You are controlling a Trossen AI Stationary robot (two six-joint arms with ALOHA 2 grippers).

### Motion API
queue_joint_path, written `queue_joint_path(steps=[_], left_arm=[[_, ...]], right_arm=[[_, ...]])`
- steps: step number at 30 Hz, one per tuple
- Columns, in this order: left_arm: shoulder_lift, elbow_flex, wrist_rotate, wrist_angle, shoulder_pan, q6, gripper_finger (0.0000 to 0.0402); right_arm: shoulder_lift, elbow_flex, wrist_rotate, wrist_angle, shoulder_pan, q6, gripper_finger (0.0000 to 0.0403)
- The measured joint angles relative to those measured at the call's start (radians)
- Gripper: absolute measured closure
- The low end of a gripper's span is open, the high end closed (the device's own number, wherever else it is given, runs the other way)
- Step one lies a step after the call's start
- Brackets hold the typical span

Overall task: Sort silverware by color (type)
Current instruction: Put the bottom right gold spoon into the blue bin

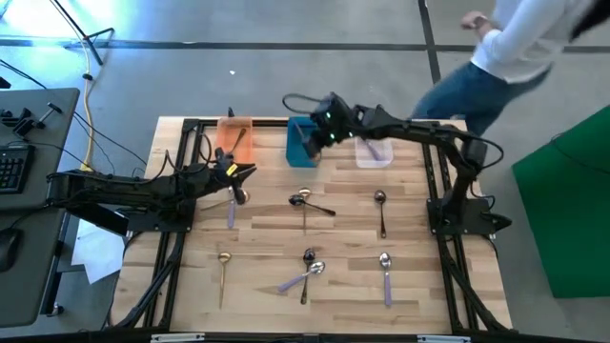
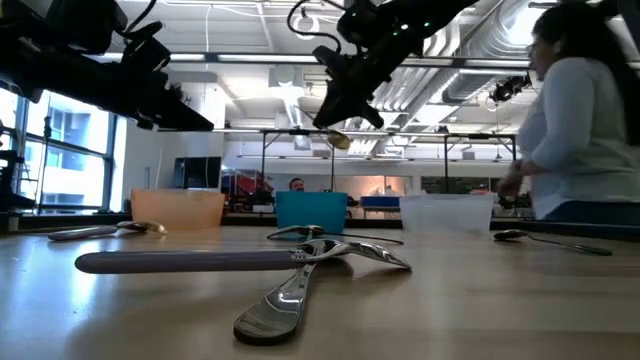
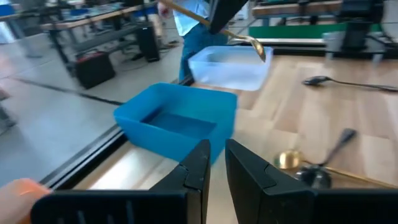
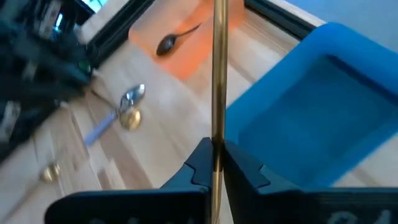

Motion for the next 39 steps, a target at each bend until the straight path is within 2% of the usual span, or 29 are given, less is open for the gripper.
queue_joint_path(steps=[8,13,20,29,39], left_arm=[[0.000,0.000,-0.060,0.000,0.015,0.017,0.0362],[0.000,0.000,-0.070,-0.002,0.026,0.032,0.0362],[0.000,0.000,-0.070,-0.001,0.026,0.033,0.0362],[0.000,0.000,-0.071,-0.001,0.026,0.030,0.0362],[0.000,0.000,-0.072,-0.002,0.026,0.028,0.0362]], right_arm=[[0.265,0.274,-0.188,-0.067,-0.085,0.094,0.0392],[0.366,0.361,-0.226,-0.192,-0.106,0.102,0.0392],[0.412,0.357,-0.236,-0.229,-0.110,0.119,0.0392],[0.412,0.321,-0.219,-0.203,-0.163,0.180,0.0392],[0.408,0.324,-0.217,-0.185,-0.182,0.178,0.0392]])
